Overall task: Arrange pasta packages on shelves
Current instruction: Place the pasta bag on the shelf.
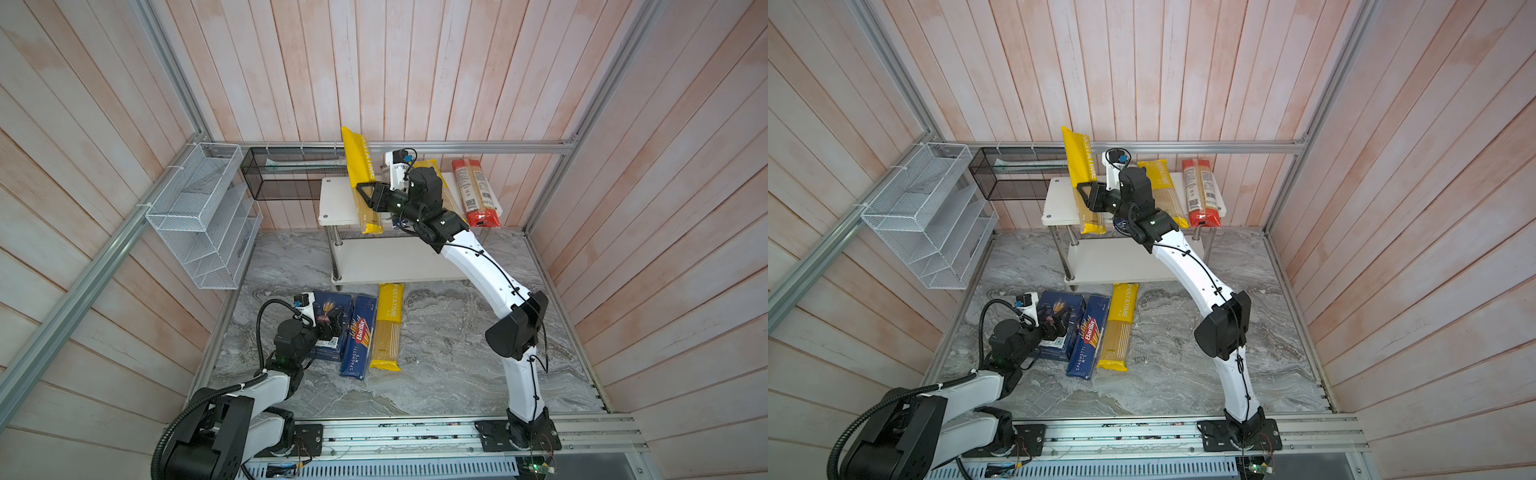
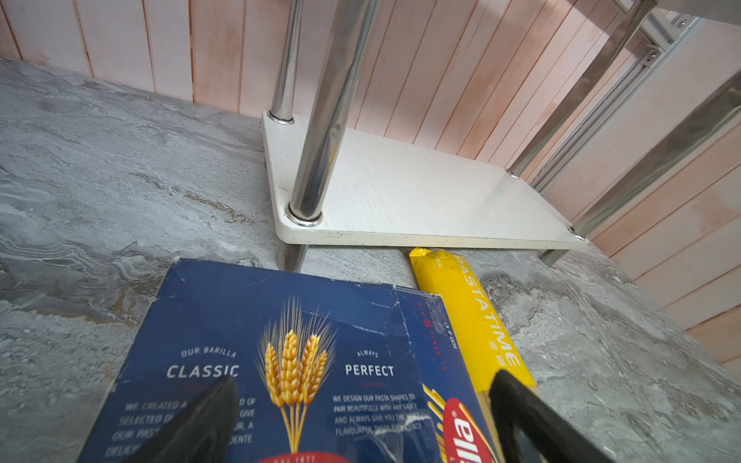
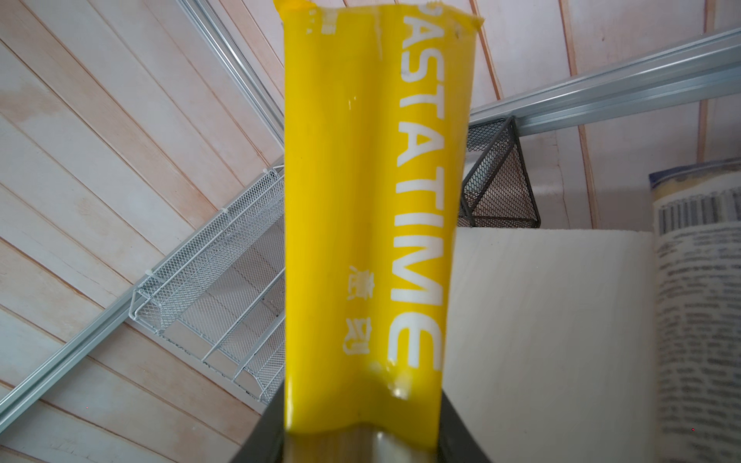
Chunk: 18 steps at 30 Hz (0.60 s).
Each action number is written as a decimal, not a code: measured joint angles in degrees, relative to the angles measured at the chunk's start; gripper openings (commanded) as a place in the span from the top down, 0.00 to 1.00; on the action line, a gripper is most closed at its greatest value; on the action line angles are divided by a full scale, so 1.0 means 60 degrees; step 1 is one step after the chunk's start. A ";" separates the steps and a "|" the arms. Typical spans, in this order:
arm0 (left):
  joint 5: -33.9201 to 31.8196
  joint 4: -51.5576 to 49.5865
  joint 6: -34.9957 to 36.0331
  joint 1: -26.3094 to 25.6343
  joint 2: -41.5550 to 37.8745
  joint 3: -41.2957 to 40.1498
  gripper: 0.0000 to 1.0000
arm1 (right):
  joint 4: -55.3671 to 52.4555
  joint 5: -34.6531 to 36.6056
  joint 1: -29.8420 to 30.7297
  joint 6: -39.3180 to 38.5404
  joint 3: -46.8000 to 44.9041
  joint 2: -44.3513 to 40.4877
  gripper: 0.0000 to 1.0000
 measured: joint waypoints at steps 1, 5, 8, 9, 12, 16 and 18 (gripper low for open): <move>0.0000 0.0007 0.0000 0.0000 0.0000 0.0000 0.00 | 0.0000 0.0011 -0.0022 -0.0004 -0.0004 0.0000 0.54; 0.0000 0.0011 0.0000 0.0000 -0.0015 0.0000 0.00 | -0.0007 0.0146 -0.0124 -0.0040 -0.0040 0.0000 0.52; -0.0004 0.0011 0.0000 0.0000 -0.0015 0.0000 0.00 | 0.0029 0.0244 -0.0168 -0.0076 -0.0055 0.0000 0.52; 0.0000 0.0011 -0.0004 0.0000 -0.0015 0.0000 0.00 | 0.0149 0.0277 -0.0175 -0.0095 -0.0055 0.0000 0.52; -0.0004 0.0011 -0.0004 0.0000 -0.0018 0.0000 0.00 | 0.0576 0.0291 -0.0211 -0.0106 -0.0055 -0.0062 0.51; -0.0004 0.0011 -0.0004 0.0000 -0.0033 -0.0004 0.00 | 0.0871 0.0204 -0.0215 -0.0164 -0.0055 -0.0193 0.50; -0.0004 0.0011 -0.0004 0.0000 -0.0033 -0.0004 0.00 | 0.0878 0.0062 -0.0208 -0.0317 -0.0055 -0.0266 0.50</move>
